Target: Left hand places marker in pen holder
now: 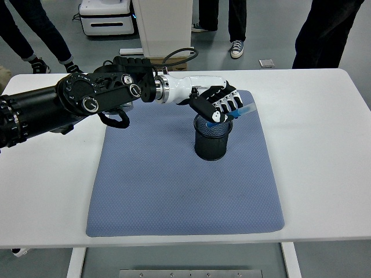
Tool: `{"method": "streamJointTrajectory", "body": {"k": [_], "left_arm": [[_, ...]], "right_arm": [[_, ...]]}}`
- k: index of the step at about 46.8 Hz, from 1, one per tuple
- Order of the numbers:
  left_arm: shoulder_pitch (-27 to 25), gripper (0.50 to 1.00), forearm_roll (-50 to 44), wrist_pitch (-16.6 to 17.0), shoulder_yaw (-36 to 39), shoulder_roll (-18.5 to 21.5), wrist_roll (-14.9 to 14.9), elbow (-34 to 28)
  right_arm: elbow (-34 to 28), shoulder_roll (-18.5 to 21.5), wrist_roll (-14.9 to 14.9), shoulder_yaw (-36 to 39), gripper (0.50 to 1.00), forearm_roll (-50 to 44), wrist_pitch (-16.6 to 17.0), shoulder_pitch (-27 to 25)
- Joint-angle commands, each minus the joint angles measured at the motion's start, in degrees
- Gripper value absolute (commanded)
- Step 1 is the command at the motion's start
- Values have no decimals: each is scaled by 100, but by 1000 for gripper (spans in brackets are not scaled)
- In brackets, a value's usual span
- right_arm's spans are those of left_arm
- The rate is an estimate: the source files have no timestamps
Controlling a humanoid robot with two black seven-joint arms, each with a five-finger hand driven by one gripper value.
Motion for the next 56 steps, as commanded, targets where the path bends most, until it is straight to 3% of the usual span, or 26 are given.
{"method": "streamJointTrajectory", "body": {"k": [1, 6, 13, 31, 43, 46, 52, 56], "left_arm": [[1, 704, -121, 22, 1, 8, 0, 0], [-8, 909, -210, 101, 1, 16, 0, 0], [-26, 1000, -218, 93, 1, 43, 0, 0], [-8, 1000, -491, 128, -236, 324, 0, 70], [247, 1000, -491, 558, -412, 508, 9, 342], [343, 1000, -499, 926, -421, 596, -9, 377], [747, 1000, -500, 2191, -833, 614, -167, 378], [950, 1000, -508, 2466, -1202, 675, -229, 378]], "right_arm": [[0, 0, 0, 0, 1000, 0, 0, 0], [0, 0, 0, 0, 1000, 0, 0, 0], [0, 0, 0, 0, 1000, 0, 0, 0], [0, 0, 0, 0, 1000, 0, 0, 0], [0, 0, 0, 0, 1000, 0, 0, 0], [0, 0, 0, 0, 1000, 0, 0, 0], [0, 0, 0, 0, 1000, 0, 0, 0], [0, 0, 0, 0, 1000, 0, 0, 0]]}}
